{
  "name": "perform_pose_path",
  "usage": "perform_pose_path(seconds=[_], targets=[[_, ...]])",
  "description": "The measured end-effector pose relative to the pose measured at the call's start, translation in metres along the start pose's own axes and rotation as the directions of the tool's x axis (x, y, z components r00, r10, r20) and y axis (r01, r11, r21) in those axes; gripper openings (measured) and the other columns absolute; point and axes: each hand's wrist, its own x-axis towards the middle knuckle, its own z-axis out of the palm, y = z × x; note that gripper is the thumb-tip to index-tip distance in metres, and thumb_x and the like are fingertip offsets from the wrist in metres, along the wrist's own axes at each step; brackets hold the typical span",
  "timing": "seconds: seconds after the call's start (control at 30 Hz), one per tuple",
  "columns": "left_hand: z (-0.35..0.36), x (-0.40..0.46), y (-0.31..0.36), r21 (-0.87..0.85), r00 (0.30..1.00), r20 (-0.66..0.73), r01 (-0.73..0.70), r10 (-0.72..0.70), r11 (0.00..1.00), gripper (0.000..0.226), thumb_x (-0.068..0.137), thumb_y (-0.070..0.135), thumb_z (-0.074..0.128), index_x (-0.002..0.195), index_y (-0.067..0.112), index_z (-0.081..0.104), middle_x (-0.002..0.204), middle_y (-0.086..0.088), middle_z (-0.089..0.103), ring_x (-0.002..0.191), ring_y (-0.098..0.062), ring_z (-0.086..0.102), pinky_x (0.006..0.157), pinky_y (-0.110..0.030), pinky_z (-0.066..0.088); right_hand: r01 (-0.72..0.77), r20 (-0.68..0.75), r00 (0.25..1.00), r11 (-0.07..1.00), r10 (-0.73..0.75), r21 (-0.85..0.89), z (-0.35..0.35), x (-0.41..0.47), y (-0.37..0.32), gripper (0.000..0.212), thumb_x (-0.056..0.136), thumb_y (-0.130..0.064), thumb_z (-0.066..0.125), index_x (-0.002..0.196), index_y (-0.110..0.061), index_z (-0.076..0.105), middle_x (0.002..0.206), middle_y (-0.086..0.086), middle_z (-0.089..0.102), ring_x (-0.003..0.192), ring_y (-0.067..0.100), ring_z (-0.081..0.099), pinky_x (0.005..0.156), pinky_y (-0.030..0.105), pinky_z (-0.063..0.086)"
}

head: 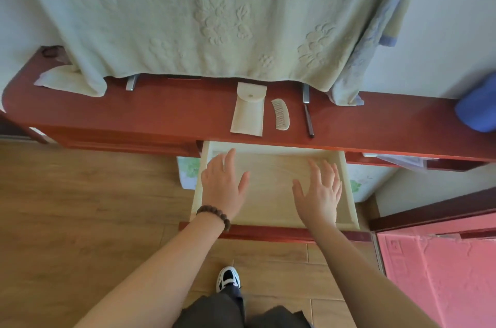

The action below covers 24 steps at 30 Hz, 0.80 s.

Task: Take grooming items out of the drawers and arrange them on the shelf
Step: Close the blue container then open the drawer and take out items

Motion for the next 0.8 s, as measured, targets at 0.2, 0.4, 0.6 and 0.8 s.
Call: perform_pose_path(seconds=[0.2,0.4,0.6,0.8], targets=[[0.024,-0.114,0.001,0.091,1.000,0.022,-0.002,0.000,0.996,0.058,0.088,0.041,0.050,0.138,0.015,0.036,0.140,-0.019,0.043,0.130,-0.036,0.043,0.100,-0.055,0.042,0.135,0.131,0.984,0.987,-0.124,-0.083,0.007,-0.085,0.048,0.070,0.092,-0.053,0.042,0.148,-0.042,0.002,0.158,-0.004,-0.018,0.145,0.017,-0.022,0.116,0.046,-0.010],[0.055,-0.174,0.000,0.226,0.951,0.288,0.048,-0.114,0.973,0.089,0.084,0.052,0.050,0.151,0.024,-0.002,0.158,-0.018,0.010,0.143,-0.040,0.018,0.109,-0.060,0.028,0.130,0.339,0.939,0.971,-0.054,-0.203,0.019,-0.133,0.084,0.076,0.092,-0.056,0.036,0.144,-0.043,-0.018,0.153,-0.003,-0.033,0.140,0.022,-0.032,0.116,0.053,-0.010],[0.059,-0.167,0.003,0.291,0.894,0.383,0.121,-0.231,0.949,0.079,0.095,0.053,0.030,0.140,0.031,-0.031,0.150,-0.005,-0.035,0.144,-0.030,-0.021,0.118,-0.055,0.005,0.147,0.442,0.897,0.953,-0.015,-0.267,0.021,-0.131,0.091,0.079,0.092,-0.051,0.036,0.139,-0.044,-0.027,0.152,-0.003,-0.034,0.139,0.023,-0.034,0.113,0.059,-0.011],[0.055,-0.141,0.001,0.304,0.877,0.417,0.112,-0.238,0.946,0.072,0.097,0.049,0.030,0.146,0.034,-0.021,0.155,-0.002,-0.027,0.145,-0.027,-0.017,0.117,-0.053,0.003,0.158,0.473,0.881,0.947,-0.007,-0.281,0.019,-0.108,0.084,0.082,0.091,-0.043,0.041,0.142,-0.044,-0.023,0.154,-0.005,-0.031,0.141,0.023,-0.029,0.113,0.062,-0.008]])
